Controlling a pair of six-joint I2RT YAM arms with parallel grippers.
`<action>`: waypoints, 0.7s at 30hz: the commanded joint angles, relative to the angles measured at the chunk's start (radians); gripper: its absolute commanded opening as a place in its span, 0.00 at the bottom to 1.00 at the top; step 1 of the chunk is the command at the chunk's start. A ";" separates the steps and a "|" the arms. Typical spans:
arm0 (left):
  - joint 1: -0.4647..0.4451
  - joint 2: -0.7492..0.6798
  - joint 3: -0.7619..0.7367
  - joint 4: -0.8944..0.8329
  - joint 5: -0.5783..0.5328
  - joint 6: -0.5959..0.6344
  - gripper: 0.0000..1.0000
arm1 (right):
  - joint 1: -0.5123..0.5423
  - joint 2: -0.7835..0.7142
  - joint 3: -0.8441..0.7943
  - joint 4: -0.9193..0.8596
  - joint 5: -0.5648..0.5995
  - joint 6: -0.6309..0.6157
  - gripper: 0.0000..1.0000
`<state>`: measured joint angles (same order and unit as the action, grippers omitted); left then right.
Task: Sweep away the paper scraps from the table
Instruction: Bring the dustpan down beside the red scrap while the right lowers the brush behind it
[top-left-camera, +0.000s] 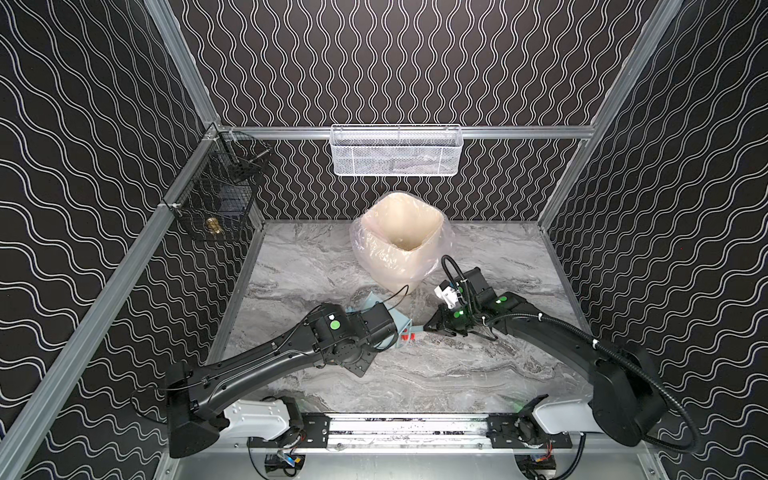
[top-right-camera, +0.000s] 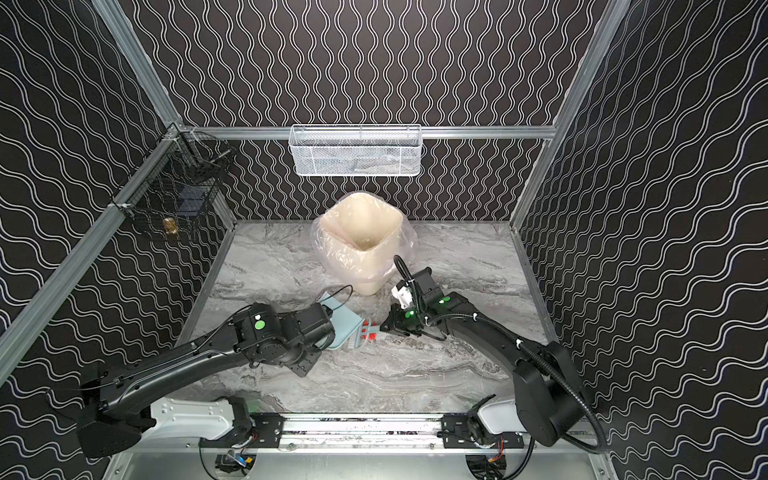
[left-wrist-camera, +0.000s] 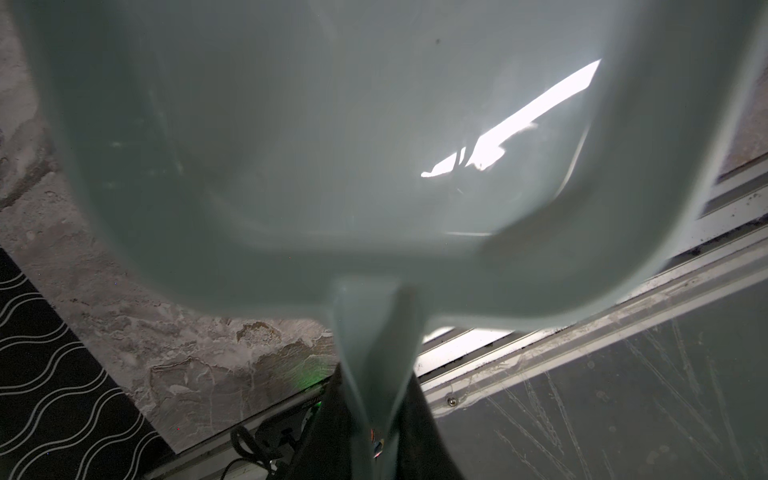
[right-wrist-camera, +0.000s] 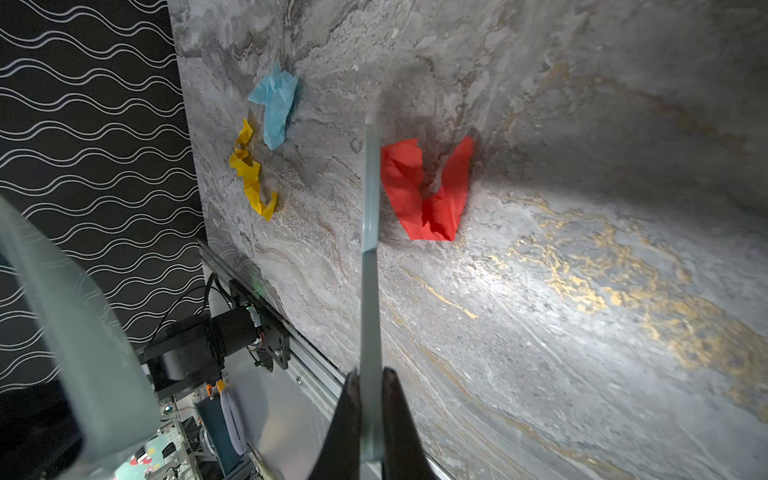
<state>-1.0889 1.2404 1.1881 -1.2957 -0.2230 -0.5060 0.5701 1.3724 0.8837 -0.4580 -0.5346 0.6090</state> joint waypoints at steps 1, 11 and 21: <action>-0.017 0.003 -0.029 0.046 0.030 -0.034 0.00 | 0.000 -0.027 -0.013 -0.080 0.041 -0.027 0.00; -0.105 0.038 -0.079 0.094 0.040 -0.070 0.00 | -0.077 -0.155 -0.054 -0.277 0.067 -0.074 0.00; -0.212 0.129 -0.116 0.158 0.045 -0.100 0.00 | -0.258 -0.203 0.014 -0.527 0.072 -0.240 0.00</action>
<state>-1.2831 1.3487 1.0737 -1.1645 -0.1783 -0.5858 0.3275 1.1782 0.8715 -0.8745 -0.4759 0.4423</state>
